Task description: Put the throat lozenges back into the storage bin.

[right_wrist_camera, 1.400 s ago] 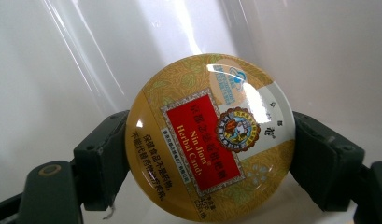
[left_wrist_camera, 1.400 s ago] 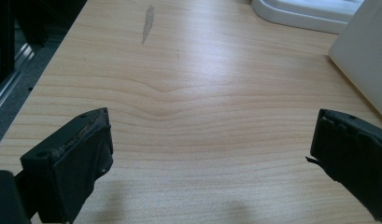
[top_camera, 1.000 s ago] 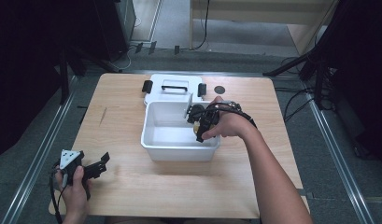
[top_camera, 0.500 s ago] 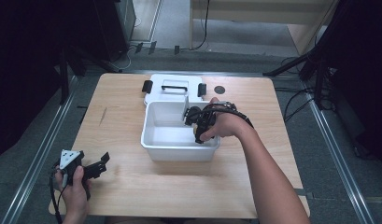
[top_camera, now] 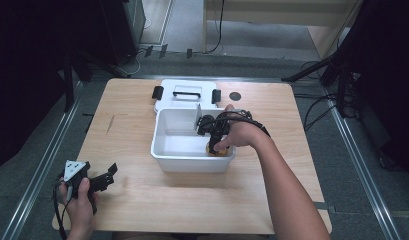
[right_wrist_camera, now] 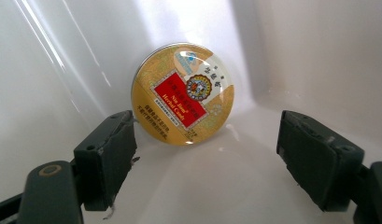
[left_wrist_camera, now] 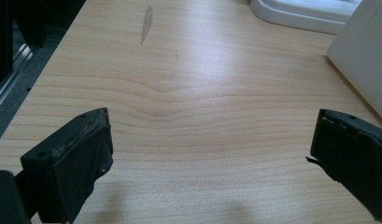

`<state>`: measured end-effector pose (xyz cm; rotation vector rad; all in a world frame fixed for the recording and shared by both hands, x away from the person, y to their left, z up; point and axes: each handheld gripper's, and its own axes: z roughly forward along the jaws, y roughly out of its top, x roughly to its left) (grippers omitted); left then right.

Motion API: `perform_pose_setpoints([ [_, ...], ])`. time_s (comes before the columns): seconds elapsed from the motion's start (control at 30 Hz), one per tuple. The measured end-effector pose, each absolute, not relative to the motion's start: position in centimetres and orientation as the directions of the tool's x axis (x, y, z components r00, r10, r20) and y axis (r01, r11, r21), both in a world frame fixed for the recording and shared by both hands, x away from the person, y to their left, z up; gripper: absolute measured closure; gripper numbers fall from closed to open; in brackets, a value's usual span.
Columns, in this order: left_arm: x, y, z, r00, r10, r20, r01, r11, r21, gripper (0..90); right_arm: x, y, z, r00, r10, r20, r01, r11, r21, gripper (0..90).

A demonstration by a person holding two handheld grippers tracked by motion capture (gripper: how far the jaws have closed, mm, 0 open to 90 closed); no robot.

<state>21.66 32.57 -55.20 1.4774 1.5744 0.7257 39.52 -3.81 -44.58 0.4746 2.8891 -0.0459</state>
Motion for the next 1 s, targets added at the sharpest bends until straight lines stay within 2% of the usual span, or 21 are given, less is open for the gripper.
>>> perform_pose_setpoints([
  [0.6, 21.7, 32.5, -55.2, 0.044, 0.982, -0.183, 0.496, 0.138, 0.857, 0.0, 39.2, -5.0, -41.8, -0.903, 0.379, -0.204, 0.362, 0.925, 0.117, 21.7],
  [1.0, 21.7, 32.5, -55.2, 0.044, 0.982, -0.182, 0.495, 0.137, 0.858, 0.0, 39.1, -6.5, -38.9, -0.870, 0.459, -0.181, 0.422, 0.882, 0.211, 19.5],
])
